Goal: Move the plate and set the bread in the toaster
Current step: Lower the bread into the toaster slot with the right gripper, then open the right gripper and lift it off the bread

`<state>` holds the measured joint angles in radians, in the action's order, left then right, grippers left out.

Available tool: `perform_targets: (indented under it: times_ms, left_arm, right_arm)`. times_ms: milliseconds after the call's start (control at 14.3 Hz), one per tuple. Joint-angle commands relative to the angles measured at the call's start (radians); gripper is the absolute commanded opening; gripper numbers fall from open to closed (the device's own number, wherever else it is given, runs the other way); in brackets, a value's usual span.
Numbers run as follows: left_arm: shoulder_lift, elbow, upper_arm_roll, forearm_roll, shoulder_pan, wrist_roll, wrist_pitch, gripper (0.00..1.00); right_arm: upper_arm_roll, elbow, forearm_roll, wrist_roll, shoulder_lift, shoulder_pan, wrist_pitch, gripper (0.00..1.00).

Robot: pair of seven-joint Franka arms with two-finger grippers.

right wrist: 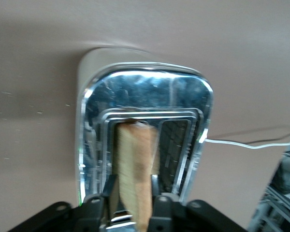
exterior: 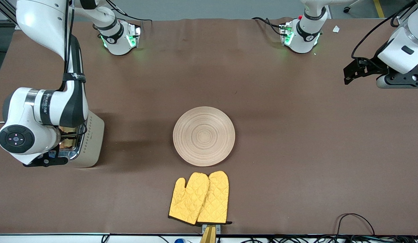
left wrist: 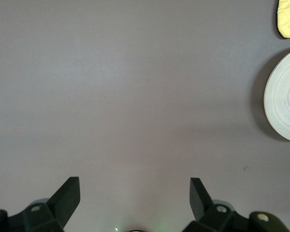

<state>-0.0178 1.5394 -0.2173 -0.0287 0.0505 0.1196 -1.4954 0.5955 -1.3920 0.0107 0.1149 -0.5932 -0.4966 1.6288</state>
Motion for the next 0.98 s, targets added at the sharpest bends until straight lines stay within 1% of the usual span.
perform_targets:
  times_ms: [0,209,488,628,767,907]
  left_arm:
    - [-0.013,0.001,0.001,0.009,0.008,-0.014,-0.003,1.00]
    - [-0.013,0.002,0.001,0.004,0.008,-0.015,0.000,1.00]
    - [-0.013,0.001,0.001,0.001,0.009,-0.015,0.000,1.00]
    - [-0.013,0.001,-0.001,0.003,0.018,-0.017,0.000,1.00]
    - [-0.013,0.001,0.001,0.006,0.020,-0.017,0.000,1.00]
    - [-0.014,0.001,0.001,0.004,0.020,-0.017,0.000,1.00]
  right_arm:
    - [0.001,-0.016,-0.095,-0.015,0.062,0.015,-0.015,1.00]
    - [0.001,-0.034,-0.101,-0.015,0.166,0.018,-0.043,1.00]
    - [0.003,-0.136,-0.101,-0.011,0.422,0.018,-0.078,1.00]
    - [0.006,-0.137,-0.092,-0.005,0.511,0.021,-0.136,1.00]
    - [0.003,-0.140,-0.080,-0.009,0.571,0.020,-0.170,1.00]
    - [-0.003,-0.148,-0.040,-0.032,0.590,0.009,-0.178,1.00]
